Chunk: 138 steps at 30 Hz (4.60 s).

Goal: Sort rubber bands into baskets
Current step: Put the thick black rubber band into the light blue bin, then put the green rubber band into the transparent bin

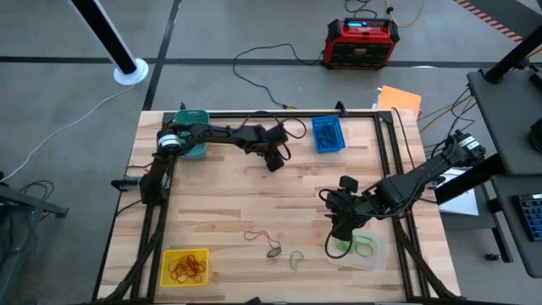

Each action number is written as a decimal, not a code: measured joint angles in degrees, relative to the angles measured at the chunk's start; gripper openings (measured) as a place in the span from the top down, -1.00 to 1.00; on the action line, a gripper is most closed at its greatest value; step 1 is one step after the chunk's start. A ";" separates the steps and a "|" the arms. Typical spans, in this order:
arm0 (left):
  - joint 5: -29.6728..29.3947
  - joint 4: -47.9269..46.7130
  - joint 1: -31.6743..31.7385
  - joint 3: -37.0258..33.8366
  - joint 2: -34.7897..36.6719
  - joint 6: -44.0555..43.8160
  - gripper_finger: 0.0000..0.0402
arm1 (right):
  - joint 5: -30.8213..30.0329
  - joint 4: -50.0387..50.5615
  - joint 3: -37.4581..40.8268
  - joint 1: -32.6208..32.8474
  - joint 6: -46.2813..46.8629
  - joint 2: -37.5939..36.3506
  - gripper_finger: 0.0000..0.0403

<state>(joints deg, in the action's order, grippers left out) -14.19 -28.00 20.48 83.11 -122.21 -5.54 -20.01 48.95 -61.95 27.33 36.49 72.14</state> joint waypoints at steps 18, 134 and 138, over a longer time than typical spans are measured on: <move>-3.03 -17.40 0.62 -2.49 15.47 5.66 0.99 | -1.58 -0.45 0.11 0.02 -0.36 0.00 0.06; -24.92 13.84 -25.32 -47.68 69.43 -7.39 0.23 | 14.03 -6.34 -50.16 -52.33 -28.68 58.90 0.08; -24.90 13.84 -25.32 -47.69 69.43 -7.19 0.23 | 14.09 -4.31 -52.12 -52.86 -29.66 61.59 0.17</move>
<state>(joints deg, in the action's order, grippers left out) -39.09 -14.15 -4.84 35.42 -52.77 -12.73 -5.92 44.64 -114.07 -25.53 6.83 133.73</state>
